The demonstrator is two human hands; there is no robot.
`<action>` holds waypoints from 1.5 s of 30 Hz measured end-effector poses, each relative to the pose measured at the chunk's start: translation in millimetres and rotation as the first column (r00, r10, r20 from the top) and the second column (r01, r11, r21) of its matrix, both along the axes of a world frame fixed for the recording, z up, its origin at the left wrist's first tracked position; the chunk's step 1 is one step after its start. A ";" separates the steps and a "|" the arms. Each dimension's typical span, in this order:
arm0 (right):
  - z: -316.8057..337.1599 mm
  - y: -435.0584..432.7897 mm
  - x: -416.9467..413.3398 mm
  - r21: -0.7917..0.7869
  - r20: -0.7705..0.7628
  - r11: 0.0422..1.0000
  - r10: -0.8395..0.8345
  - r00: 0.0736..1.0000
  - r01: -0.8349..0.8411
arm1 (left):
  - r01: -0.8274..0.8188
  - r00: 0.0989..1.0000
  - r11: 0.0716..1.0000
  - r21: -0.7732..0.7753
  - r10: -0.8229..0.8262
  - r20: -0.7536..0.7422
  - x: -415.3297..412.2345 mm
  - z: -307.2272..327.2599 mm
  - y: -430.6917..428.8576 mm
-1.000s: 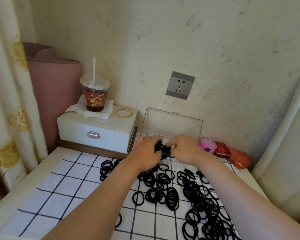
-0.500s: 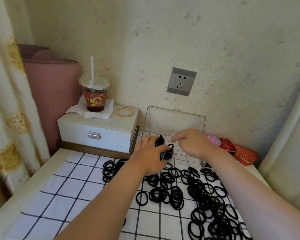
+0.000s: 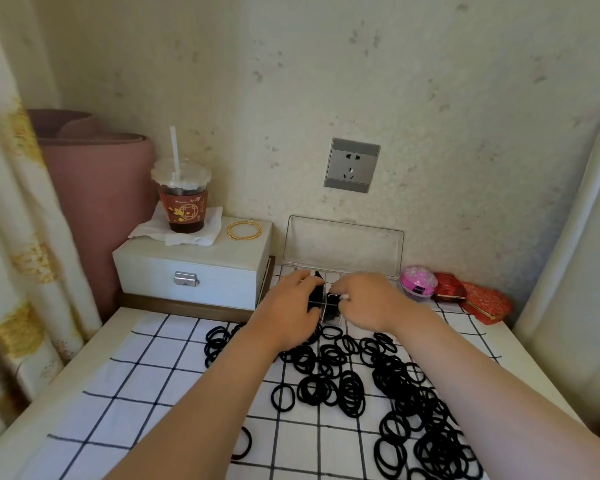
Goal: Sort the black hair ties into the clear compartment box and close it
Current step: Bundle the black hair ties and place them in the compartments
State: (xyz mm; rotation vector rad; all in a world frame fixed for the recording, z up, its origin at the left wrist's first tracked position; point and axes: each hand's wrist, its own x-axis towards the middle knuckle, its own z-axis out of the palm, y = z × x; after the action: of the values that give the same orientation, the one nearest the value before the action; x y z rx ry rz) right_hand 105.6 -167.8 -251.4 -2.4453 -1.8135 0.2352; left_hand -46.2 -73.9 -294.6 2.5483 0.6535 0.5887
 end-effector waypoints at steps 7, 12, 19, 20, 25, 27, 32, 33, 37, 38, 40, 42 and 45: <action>12.8 -12.7 -25.3 0.199 -0.042 0.978 0.081 0.996 -0.071 | 0.002 0.996 0.997 0.081 -0.009 0.090 -37.4 5.6 -6.2; 11.0 -27.9 -72.6 0.103 -0.100 0.974 0.211 0.972 -0.201 | -0.016 0.993 1.000 -0.023 0.013 -0.119 -90.1 12.2 -16.0; 20.3 -55.6 -108.4 -0.340 -0.343 0.897 0.160 0.926 -0.281 | -0.156 0.854 0.985 -0.071 0.099 -0.510 -152.6 19.3 -36.9; 19.9 -58.5 -110.4 -0.382 -0.319 0.877 0.169 0.933 -0.290 | -0.168 0.841 0.984 -0.055 0.114 -0.529 -156.3 16.6 -38.4; 10.7 -73.7 -121.5 -0.538 -0.239 0.794 0.180 0.954 -0.285 | -0.213 0.861 0.976 -0.056 0.160 -0.483 -159.8 4.1 -50.4; 7.3 -77.5 -124.2 -0.543 -0.217 0.790 0.195 0.957 -0.284 | -0.189 0.881 0.978 -0.083 0.132 -0.454 -154.8 2.1 -55.0; 3.4 -78.9 -119.5 -0.444 -0.214 0.853 0.196 0.957 -0.275 | -0.091 0.920 0.989 -0.119 0.037 -0.391 -132.3 -2.6 -61.8; 2.2 -78.3 -117.2 -0.406 -0.210 0.874 0.195 0.958 -0.267 | -0.067 0.923 0.990 -0.122 0.015 -0.384 -127.7 -2.4 -63.1; -8.4 -68.5 -107.2 -0.202 -0.060 0.953 0.216 0.974 -0.224 | -0.085 0.943 0.987 -0.139 0.035 -0.330 -118.7 1.6 -61.2; -12.9 -65.1 -105.0 -0.147 -0.004 0.966 0.215 0.977 -0.213 | -0.118 0.949 0.988 -0.097 0.084 -0.305 -118.8 3.0 -57.6; -20.1 -59.1 -102.2 -0.052 0.078 0.980 0.197 0.977 -0.193 | -0.192 0.934 0.981 0.020 0.189 -0.305 -121.7 4.1 -49.2; -23.9 -54.0 -102.3 0.047 0.113 0.980 0.186 0.976 -0.192 | -0.226 0.874 0.973 0.053 0.226 -0.429 -127.6 2.6 -41.3; -29.6 -45.7 -107.0 0.097 0.100 0.963 0.243 0.965 -0.252 | -0.179 0.800 0.980 -0.085 0.094 -0.593 -135.5 -3.9 -35.3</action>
State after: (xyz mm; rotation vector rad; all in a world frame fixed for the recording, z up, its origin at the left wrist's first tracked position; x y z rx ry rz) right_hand -1.3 -213.6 -281.0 -2.1859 -2.1096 0.0430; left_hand -181.7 -109.2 -298.5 2.5532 1.0517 -0.2339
